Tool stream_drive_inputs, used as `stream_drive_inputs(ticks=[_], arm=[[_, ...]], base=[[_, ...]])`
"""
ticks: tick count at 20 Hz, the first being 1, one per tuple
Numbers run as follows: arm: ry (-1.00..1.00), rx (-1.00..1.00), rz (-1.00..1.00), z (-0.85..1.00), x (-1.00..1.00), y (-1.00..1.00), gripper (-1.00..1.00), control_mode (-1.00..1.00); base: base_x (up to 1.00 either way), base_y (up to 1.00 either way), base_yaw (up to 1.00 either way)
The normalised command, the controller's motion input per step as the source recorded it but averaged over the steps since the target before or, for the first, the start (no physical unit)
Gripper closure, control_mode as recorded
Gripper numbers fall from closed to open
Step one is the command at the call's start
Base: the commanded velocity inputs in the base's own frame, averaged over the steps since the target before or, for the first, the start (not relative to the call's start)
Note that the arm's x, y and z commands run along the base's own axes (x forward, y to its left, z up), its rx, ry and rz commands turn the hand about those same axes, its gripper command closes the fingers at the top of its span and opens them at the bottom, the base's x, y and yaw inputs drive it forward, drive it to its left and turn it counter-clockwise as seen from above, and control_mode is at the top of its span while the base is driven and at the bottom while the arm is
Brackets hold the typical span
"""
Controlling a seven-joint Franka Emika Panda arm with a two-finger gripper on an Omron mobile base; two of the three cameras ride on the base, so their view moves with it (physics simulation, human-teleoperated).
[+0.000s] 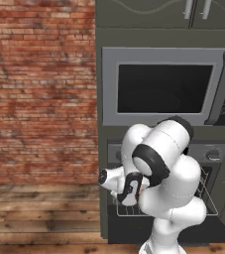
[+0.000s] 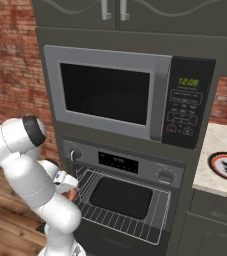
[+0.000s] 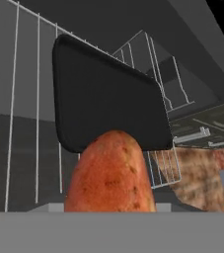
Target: Place the sweet potato on the rack of the oven.
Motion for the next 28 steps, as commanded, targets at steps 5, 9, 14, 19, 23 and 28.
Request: stream_drive_inputs(ticks=[5,9,14,19,23,28], arm=[[-0.01,0.18,0.00,-0.03,-0.21,-0.94,1.00,-1.00],[-0.08,0.18,0.00,-0.04,-0.34,-0.97,1.00,-1.00],[-0.03,0.20,0.00,-0.12,-0.13,-0.81,1.00,-1.00],[0.00,0.07,0.00,-0.29,0.00,-0.30,1.00,-1.00],[-0.08,0.00,0.05,-0.34,0.03,0.00,1.00,-1.00],[-0.10,0.00,0.09,-0.37,0.09,0.00,1.00,-1.00]], base=[[0.00,0.00,0.00],[0.00,0.00,0.00],[0.00,0.00,0.00],[0.00,0.00,0.00],[0.00,0.00,0.00],[0.00,0.00,0.00]])
